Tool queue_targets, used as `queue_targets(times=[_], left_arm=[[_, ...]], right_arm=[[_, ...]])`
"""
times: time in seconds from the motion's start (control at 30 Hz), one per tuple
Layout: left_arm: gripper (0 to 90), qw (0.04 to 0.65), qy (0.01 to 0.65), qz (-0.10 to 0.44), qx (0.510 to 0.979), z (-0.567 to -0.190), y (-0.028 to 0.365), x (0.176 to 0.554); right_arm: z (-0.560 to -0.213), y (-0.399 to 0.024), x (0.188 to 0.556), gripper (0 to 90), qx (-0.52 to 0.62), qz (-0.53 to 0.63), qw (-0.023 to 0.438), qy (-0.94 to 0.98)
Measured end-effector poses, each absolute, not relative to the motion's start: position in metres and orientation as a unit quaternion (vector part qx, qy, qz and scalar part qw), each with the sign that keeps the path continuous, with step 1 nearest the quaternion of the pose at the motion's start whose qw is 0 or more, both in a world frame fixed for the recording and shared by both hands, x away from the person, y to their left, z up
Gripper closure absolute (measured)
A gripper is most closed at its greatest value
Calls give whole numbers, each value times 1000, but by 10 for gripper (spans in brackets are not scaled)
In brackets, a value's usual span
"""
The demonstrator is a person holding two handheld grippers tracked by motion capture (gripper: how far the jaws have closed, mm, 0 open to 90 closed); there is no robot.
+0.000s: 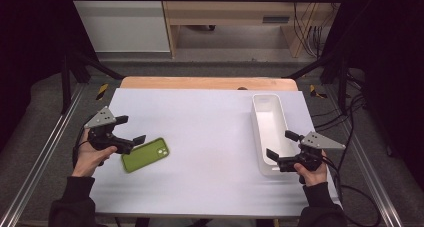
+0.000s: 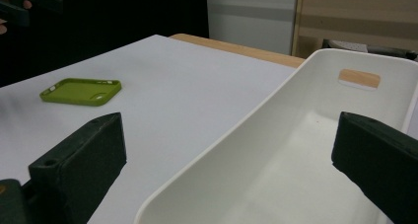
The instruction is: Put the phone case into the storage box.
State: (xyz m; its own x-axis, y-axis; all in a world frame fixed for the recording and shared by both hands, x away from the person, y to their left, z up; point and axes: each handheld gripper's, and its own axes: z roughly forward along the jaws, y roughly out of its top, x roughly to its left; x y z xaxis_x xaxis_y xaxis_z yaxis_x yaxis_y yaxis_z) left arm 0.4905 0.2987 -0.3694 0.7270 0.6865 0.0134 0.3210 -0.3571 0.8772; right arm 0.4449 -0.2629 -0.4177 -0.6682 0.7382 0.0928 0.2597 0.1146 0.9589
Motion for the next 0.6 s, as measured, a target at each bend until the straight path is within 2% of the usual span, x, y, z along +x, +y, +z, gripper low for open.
queue_targets(times=[0.6], left_arm=[[7,431,331,188,818,-387,302,506]], right_arm=[[-418,-263,445,4,348,567,211,716]])
